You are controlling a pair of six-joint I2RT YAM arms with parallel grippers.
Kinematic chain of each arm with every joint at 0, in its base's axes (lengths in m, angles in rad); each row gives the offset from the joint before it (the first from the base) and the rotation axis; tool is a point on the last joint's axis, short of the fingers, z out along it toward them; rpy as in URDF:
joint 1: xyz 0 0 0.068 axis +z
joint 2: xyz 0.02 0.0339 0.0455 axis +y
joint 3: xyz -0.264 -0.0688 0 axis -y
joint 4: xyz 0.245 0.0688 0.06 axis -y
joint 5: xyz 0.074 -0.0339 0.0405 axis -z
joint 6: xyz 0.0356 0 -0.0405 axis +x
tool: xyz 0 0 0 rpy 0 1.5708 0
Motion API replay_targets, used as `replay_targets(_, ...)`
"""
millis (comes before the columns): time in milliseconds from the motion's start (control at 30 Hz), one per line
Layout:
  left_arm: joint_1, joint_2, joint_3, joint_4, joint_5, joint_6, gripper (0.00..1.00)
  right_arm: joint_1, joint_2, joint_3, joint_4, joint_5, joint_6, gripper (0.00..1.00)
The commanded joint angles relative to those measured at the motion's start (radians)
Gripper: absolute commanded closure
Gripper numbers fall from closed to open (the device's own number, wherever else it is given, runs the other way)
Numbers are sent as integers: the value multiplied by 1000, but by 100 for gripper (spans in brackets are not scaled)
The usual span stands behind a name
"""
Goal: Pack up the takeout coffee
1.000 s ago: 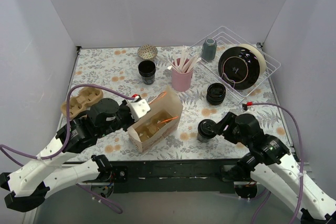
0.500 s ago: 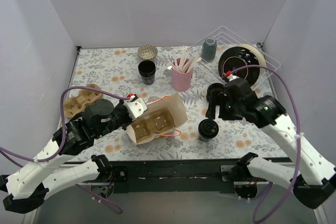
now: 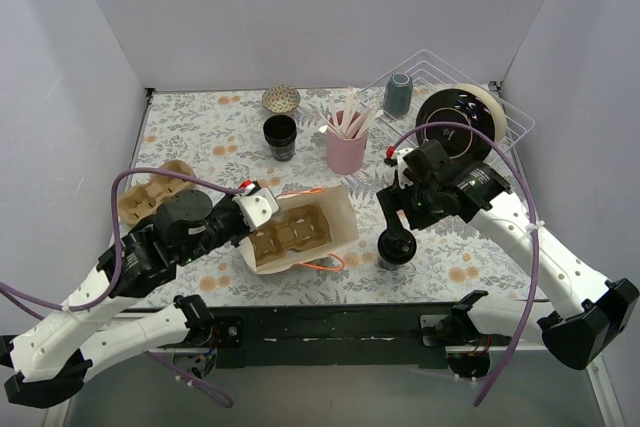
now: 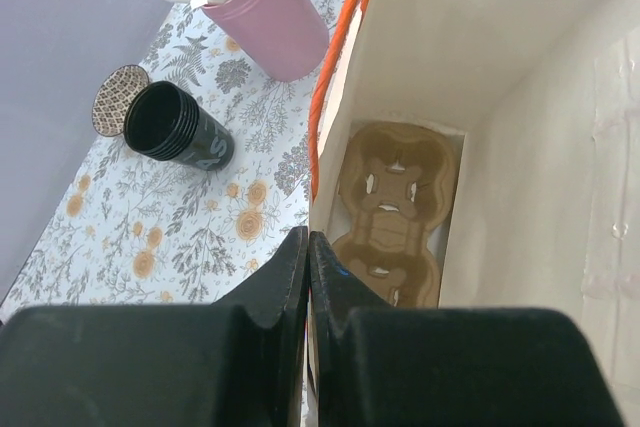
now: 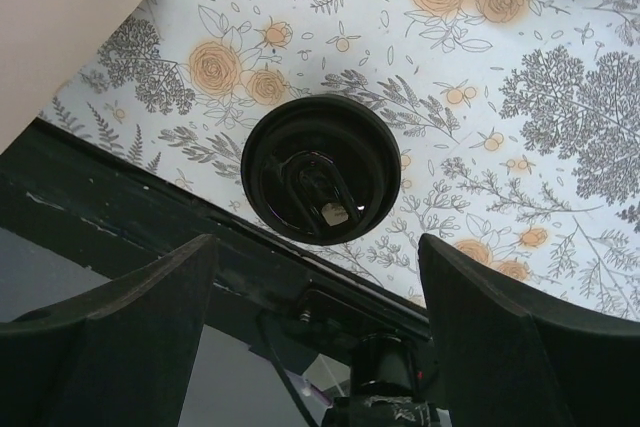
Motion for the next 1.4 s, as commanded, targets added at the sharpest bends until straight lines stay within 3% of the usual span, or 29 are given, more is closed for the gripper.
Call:
replay_targets(0,-4,-20,21,7,-2,19,100,0,-8,-43,67,-62,-128,11)
replay_targets(67,-4,-23,26,2,-4,22,100,3,-1,-71,103,-68,-143,10)
replay_targets(100,-2,-23,29,-2,-7,23,100,6,9,-77,112,-64,-149,1)
replay_targets(167,-4,-20,40,-5,-11,28,100,11,16,-73,121,-67,-180,2)
replay_targets(367,-4,-15,52,-7,1,30,100,23,41,-48,115,18,-477,2)
replay_targets(567,-4,-8,67,-24,10,25,100,23,-1,-136,109,-65,-614,4)
replay_targets(767,-4,-12,77,-53,6,17,100,23,-51,-209,203,-254,-624,5)
replay_targets(1367,-2,-15,75,-70,-4,-1,100,26,21,-243,210,-144,-550,8)
